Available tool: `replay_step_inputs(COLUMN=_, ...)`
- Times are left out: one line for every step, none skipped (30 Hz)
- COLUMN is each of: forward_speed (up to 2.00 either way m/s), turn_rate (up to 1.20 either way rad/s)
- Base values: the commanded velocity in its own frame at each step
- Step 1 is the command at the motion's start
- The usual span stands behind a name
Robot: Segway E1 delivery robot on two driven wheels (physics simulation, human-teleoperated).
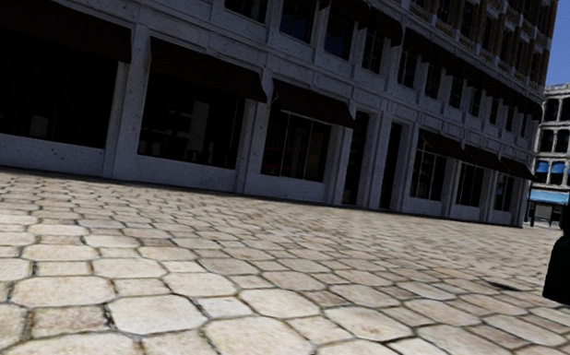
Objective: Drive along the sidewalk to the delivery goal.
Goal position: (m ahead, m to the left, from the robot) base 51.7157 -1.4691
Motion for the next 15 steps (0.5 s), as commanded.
replay_step_inputs(forward_speed=2.0, turn_rate=-0.34)
replay_step_inputs(forward_speed=2.0, turn_rate=-0.35)
replay_step_inputs(forward_speed=2.0, turn_rate=-0.35)
replay_step_inputs(forward_speed=2.0, turn_rate=-0.35)
replay_step_inputs(forward_speed=2.0, turn_rate=-0.35)
replay_step_inputs(forward_speed=2.0, turn_rate=-0.35)
replay_step_inputs(forward_speed=2.0, turn_rate=-0.35)
replay_step_inputs(forward_speed=2.0, turn_rate=-0.36)
replay_step_inputs(forward_speed=2.0, turn_rate=-0.36)
replay_step_inputs(forward_speed=2.0, turn_rate=-0.36)
replay_step_inputs(forward_speed=2.0, turn_rate=-0.37)
replay_step_inputs(forward_speed=2.0, turn_rate=-0.37)
replay_step_inputs(forward_speed=2.0, turn_rate=-0.38)
replay_step_inputs(forward_speed=2.0, turn_rate=-0.38)
replay_step_inputs(forward_speed=2.0, turn_rate=-0.38)
